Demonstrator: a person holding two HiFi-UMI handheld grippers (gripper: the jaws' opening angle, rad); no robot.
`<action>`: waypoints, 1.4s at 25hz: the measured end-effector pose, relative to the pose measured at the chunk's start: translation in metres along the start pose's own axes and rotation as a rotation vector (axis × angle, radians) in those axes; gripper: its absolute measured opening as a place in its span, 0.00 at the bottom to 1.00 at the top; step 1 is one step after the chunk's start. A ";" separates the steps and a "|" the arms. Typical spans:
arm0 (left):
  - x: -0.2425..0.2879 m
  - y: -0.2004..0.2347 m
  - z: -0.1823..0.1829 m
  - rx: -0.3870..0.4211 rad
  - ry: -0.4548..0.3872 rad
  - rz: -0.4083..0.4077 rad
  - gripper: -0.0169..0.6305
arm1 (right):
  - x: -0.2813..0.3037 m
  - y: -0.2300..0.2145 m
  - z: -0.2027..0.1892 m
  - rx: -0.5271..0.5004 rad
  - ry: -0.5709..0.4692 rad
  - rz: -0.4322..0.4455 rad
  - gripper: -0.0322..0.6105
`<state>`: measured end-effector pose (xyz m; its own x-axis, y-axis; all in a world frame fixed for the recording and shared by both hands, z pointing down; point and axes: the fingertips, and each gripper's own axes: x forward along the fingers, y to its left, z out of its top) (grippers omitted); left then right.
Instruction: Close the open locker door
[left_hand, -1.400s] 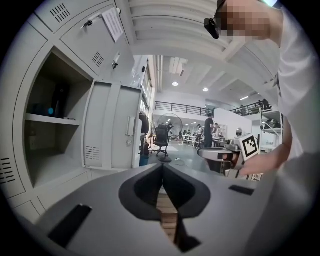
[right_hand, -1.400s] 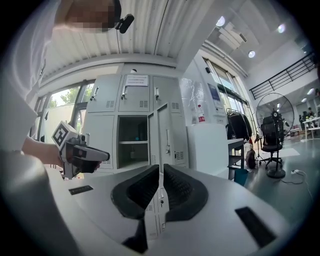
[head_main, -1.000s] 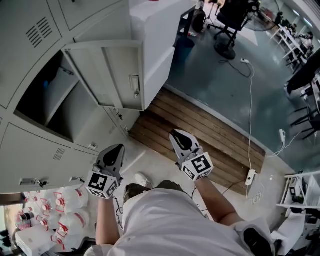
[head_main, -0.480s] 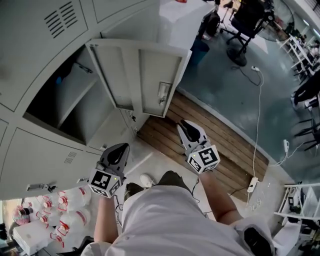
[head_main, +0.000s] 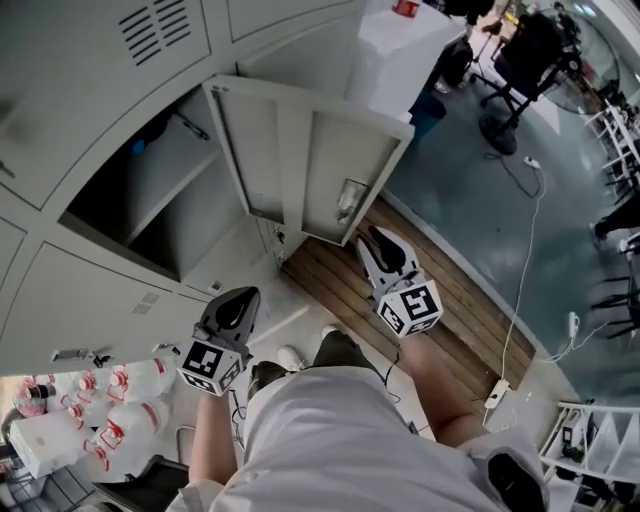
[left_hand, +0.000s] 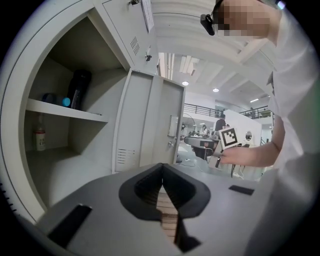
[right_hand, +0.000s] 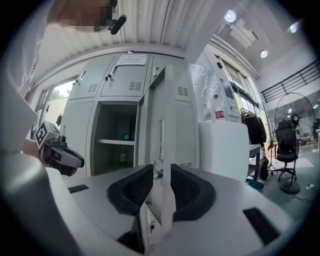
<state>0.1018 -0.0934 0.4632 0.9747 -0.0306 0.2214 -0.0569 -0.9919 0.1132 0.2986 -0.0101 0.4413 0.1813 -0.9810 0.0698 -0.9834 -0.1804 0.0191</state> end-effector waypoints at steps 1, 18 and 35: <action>0.001 -0.001 0.002 -0.006 -0.003 0.010 0.03 | 0.002 -0.002 0.001 -0.001 0.002 0.010 0.22; 0.021 -0.014 0.008 -0.051 -0.022 0.162 0.03 | 0.030 -0.018 0.004 -0.002 0.007 0.205 0.26; 0.025 -0.031 -0.004 -0.090 -0.054 0.356 0.03 | 0.041 -0.013 0.008 0.005 -0.043 0.416 0.21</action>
<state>0.1274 -0.0634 0.4689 0.9002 -0.3806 0.2114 -0.4110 -0.9032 0.1237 0.3190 -0.0481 0.4361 -0.2316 -0.9724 0.0288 -0.9728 0.2315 -0.0065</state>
